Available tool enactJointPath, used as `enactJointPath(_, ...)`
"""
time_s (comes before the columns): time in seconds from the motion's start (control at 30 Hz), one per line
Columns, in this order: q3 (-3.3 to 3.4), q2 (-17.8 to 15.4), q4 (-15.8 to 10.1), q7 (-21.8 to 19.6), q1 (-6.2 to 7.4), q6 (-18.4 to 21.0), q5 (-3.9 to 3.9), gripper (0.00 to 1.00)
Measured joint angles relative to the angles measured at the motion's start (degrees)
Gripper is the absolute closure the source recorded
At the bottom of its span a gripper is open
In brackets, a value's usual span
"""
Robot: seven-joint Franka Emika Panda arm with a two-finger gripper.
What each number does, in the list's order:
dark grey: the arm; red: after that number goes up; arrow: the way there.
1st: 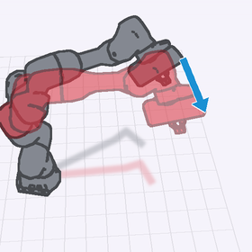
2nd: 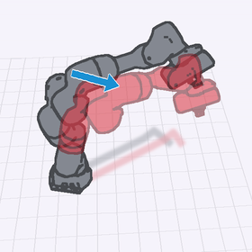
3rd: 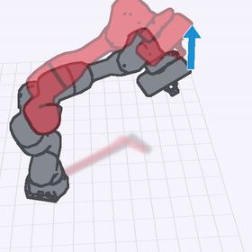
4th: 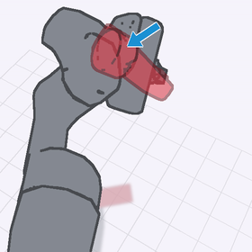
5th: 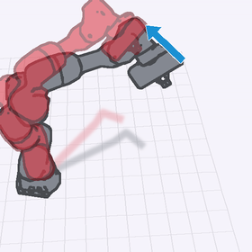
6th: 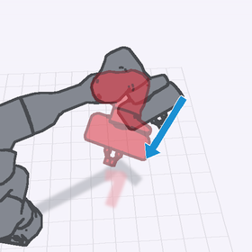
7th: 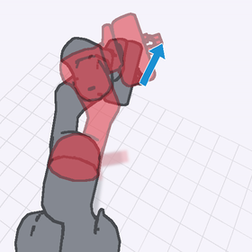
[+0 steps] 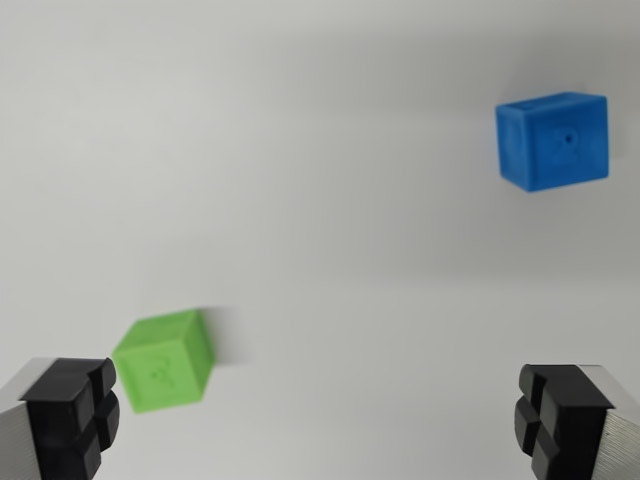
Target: Stack cube
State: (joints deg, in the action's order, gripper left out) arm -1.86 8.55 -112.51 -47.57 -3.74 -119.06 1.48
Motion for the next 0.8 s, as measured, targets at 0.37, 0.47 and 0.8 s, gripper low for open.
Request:
enactJointPath(0.37, 0.0, 0.0, 0.0, 0.0, 0.0, 0.0, 0.0, 0.0)
enactJointPath(0.47, 0.0, 0.0, 0.0, 0.0, 0.0, 0.0, 0.0, 0.0)
enactJointPath(0.8, 0.28, 0.5, -0.2, 0.9, -0.23, -0.6, 0.0, 0.0)
